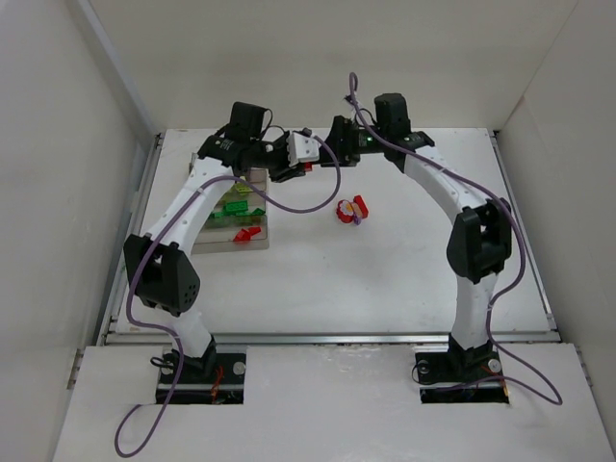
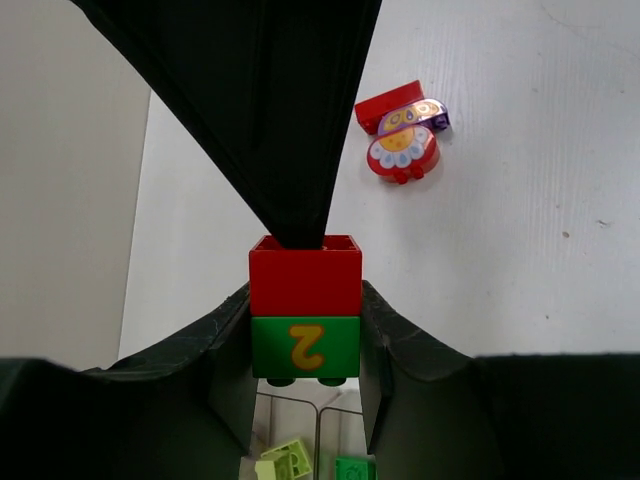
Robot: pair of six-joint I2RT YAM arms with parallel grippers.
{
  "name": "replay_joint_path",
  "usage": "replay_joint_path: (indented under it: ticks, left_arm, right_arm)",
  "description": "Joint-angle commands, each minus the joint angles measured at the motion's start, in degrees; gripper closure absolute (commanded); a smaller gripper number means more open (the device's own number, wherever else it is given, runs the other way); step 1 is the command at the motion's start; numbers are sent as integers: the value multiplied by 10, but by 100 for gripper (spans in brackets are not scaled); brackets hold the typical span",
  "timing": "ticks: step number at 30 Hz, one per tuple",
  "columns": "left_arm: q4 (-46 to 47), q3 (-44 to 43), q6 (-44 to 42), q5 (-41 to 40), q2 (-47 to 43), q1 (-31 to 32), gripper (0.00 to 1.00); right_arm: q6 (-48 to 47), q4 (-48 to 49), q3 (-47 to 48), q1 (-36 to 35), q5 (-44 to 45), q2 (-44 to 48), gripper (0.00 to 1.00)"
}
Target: Sort the legos into containers by color
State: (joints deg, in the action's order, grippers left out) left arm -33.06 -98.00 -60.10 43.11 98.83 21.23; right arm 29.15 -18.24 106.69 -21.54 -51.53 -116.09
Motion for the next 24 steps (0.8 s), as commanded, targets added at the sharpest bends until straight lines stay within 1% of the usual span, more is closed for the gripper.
replay_joint_path:
  ticks: [1, 2, 3, 4, 7, 11, 13, 17, 19, 20, 24]
  left_arm:
    - [58, -14, 21, 22, -16, 14, 100]
    - [58, -14, 26, 15, -16, 14, 100]
    - [63, -7, 26, 7, -16, 14, 100]
    - [69, -1, 26, 1, -16, 14, 100]
    - [75, 22, 26, -22, -21, 14, 100]
    - [89, 48, 19, -29, -27, 3, 100]
    - [89, 48, 19, -29, -32, 3, 100]
    - [94, 54, 19, -23, -32, -2, 100]
    - [94, 54, 19, -18, -37, -15, 100]
    - [94, 54, 25, -18, -37, -15, 100]
    - [94, 59, 31, -18, -43, -26, 100]
  right_arm:
    - [13, 65, 40, -19, -50, 10, 21]
    - [13, 65, 40, -19, -50, 10, 21]
    - [7, 65, 40, -19, -57, 16, 17]
    - [7, 65, 30, -19, -57, 21, 15]
    - [-9, 65, -2, -19, -41, 46, 14]
    - [-15, 70, -14, -19, -41, 59, 14]
    - [-15, 70, -14, -19, -41, 59, 14]
    - [-15, 56, -17, -8, -8, 69, 15]
    - [-15, 37, -17, 4, 20, 69, 17]
    - [-15, 20, -23, 4, 20, 69, 18]
    - [-15, 7, -45, 15, 48, 83, 18]
